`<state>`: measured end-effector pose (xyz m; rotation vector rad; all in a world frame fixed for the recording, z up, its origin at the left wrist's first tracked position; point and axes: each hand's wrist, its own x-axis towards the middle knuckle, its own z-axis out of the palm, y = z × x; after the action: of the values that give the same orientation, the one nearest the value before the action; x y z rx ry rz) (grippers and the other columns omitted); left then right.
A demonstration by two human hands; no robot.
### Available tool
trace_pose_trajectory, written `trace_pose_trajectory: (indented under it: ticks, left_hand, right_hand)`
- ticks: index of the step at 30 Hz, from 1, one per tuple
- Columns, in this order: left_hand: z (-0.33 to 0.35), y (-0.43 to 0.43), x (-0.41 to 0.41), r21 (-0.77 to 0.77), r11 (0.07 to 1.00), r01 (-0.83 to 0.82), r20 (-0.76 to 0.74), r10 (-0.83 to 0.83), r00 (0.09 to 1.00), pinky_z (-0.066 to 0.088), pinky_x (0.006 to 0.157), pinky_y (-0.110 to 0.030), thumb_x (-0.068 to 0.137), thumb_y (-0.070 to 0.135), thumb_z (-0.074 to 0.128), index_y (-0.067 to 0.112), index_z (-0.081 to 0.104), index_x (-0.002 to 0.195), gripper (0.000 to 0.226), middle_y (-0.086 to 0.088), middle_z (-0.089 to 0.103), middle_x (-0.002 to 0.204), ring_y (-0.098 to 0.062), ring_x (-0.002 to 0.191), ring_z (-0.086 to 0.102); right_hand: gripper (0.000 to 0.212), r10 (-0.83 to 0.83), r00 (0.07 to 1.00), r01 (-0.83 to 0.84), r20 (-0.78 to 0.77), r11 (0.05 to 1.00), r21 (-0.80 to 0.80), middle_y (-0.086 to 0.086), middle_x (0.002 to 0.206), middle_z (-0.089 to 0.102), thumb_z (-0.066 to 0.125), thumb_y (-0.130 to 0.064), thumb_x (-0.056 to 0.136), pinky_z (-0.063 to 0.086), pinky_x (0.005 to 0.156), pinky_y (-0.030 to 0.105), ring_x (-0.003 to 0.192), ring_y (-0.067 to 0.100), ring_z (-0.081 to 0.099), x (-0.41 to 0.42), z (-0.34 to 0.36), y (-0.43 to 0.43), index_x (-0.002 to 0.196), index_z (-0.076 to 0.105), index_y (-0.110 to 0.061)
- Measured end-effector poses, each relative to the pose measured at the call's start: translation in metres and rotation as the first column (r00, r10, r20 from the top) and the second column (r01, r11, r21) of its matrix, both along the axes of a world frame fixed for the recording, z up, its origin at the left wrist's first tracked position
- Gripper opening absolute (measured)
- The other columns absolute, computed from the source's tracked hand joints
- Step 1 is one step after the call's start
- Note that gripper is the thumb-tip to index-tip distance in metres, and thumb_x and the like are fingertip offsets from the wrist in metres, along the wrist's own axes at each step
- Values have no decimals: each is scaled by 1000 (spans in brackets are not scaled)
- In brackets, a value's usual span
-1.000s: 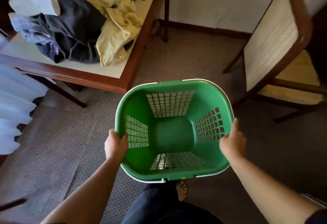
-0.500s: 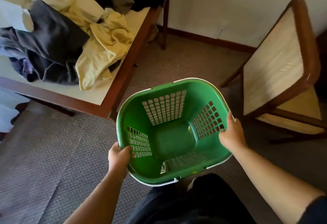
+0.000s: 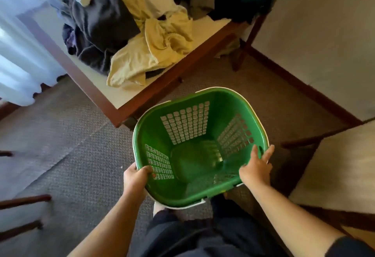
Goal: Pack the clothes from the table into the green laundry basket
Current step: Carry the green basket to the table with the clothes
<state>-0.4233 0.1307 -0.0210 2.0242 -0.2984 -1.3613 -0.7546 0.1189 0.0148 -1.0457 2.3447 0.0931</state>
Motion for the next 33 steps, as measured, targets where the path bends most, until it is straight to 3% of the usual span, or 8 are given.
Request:
trace_pose_trajectory:
  ticks: [2, 5, 8, 15, 20, 24, 28, 33]
  left_hand:
    - [1, 7, -21, 9, 996, -91, 21, 91, 996, 62, 73, -59, 76, -11, 63, 3, 71, 91, 22, -28, 74, 89, -34, 70, 69]
    - [3, 15, -46, -1, 982, -188, 53, 188, 981, 62, 62, -43, 73, -11, 62, 1, 71, 90, 22, -23, 72, 79, -28, 61, 67]
    - [-1, 19, -66, 3, 962, -273, 55, 272, 961, 61, 63, -47, 69, -10, 61, 2, 71, 88, 24, -28, 72, 81, -28, 61, 65]
    - [-40, 15, -88, 38, 918, -396, 65, 393, 917, 60, 53, -37, 59, -5, 63, 10, 73, 86, 34, -17, 76, 78, -28, 62, 69]
    - [-84, 6, -85, 27, 908, -419, 57, 417, 907, 55, 46, -28, 72, -14, 59, 3, 72, 97, 33, -16, 74, 78, -19, 53, 68]
    - [-116, 1, -73, 5, 897, -442, 30, 441, 897, 58, 51, -31, 72, -15, 58, 2, 71, 100, 36, -21, 75, 85, -23, 59, 69]
    - [-138, -2, -65, -23, 905, -424, 1, 424, 906, 64, 61, -45, 68, -15, 59, 9, 73, 101, 43, -17, 78, 87, -31, 69, 74]
    - [-152, -2, -59, -23, 933, -360, 60, 361, 931, 62, 59, -39, 70, -10, 60, 10, 72, 100, 38, -15, 77, 87, -34, 77, 75]
  right_hand:
    - [88, 75, 997, -74, 14, 997, -21, 0, 162, -32, 63, -3, 90, 59, 84, 41, 135, 40, 43, -15, 1, -17, 160, 15, -27]
    - [84, 133, 990, -131, 46, 990, -51, 4, 164, -27, 62, -3, 92, 60, 81, 38, 125, 37, 55, -33, 0, -41, 160, 17, -23]
    - [81, 167, 981, -164, 100, 986, -33, 5, 163, -29, 60, -9, 94, 59, 88, 41, 131, 40, 50, -37, -8, -59, 160, 15, -22]
    - [78, 222, 959, -221, 178, 975, -26, 4, 159, -37, 59, -6, 95, 57, 94, 42, 137, 40, 45, -21, -50, -76, 160, 18, -18]
    - [80, 284, 939, -279, 194, 959, -55, 7, 160, -35, 64, -14, 95, 53, 98, 39, 138, 39, 44, -16, -92, -90, 160, 17, -17]
    - [83, 329, 909, -313, 256, 944, -101, 6, 162, -32, 66, -17, 95, 45, 106, 37, 145, 36, 35, -12, -117, -96, 160, 15, -20]
    - [83, 327, 910, -317, 255, 945, -80, 8, 161, -33, 65, -16, 95, 40, 110, 34, 147, 36, 31, -8, -132, -93, 160, 14, -20]
    - [78, 335, 907, -332, 255, 942, -54, 8, 157, -40, 59, -20, 99, 41, 108, 32, 146, 36, 32, -5, -140, -81, 161, 12, -18]
